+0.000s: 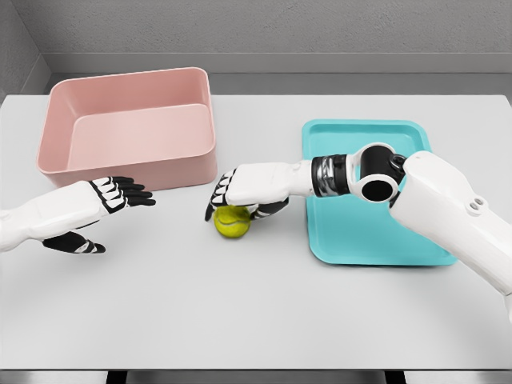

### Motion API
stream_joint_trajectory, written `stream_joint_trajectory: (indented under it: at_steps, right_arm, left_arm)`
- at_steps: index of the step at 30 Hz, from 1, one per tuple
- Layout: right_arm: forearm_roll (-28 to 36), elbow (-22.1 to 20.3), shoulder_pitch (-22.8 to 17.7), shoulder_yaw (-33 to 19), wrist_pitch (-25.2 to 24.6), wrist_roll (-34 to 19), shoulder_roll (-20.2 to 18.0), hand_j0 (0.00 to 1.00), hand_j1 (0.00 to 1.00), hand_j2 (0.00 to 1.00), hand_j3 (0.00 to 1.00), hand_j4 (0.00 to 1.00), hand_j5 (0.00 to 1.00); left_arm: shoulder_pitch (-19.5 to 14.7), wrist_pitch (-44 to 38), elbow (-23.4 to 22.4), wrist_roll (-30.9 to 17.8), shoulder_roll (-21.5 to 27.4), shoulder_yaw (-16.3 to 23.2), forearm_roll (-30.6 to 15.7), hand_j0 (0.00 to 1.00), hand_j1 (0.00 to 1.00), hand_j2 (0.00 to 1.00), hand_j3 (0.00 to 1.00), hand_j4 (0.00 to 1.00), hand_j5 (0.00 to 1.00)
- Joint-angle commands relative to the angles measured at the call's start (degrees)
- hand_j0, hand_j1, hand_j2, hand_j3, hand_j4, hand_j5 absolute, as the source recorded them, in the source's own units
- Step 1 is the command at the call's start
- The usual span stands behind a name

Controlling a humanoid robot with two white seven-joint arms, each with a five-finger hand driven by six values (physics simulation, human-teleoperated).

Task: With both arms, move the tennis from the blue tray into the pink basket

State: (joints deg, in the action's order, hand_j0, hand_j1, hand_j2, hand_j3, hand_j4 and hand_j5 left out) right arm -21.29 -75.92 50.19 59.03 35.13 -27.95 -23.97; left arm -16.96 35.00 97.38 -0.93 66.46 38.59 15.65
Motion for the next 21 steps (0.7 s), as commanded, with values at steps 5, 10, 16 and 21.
stream_joint_trajectory:
  at_steps: [5,10,16,21]
  right_arm:
    - [0.37,-0.19,0.44,-0.49,-0.13,0.00,-0.72,0.89,0.89,0.89,0.89,0.89,0.89]
    - [0.46,-0.37,1.41,-0.67,-0.13,0.00,-1.43,1.00,1.00,1.00,1.00,1.00,1.00]
    - [1.33,-1.68,3.60,-2.25,-0.13,1.31,-9.24,1.00,1.00,1.00,1.00,1.00,1.00]
    - [2.48,-2.74,1.50,-9.54,-0.13,9.57,-23.84,1.00,1.00,1.00,1.00,1.00,1.00]
  left_arm:
    - [0.00,0.00,0.27,0.05,0.16,0.00,-0.88,1.00,1.00,1.00,1.00,1.00,1.00]
    - [-0.09,0.00,0.62,0.14,0.16,-0.18,-1.32,1.00,1.00,1.00,1.00,1.00,1.00]
    - [-0.97,0.00,2.82,0.14,-0.45,-0.36,-1.50,1.00,1.00,1.00,1.00,1.00,1.00]
    - [-3.78,0.00,3.43,-0.04,-4.06,-0.27,-1.23,1.00,1.00,1.00,1.00,1.00,1.00]
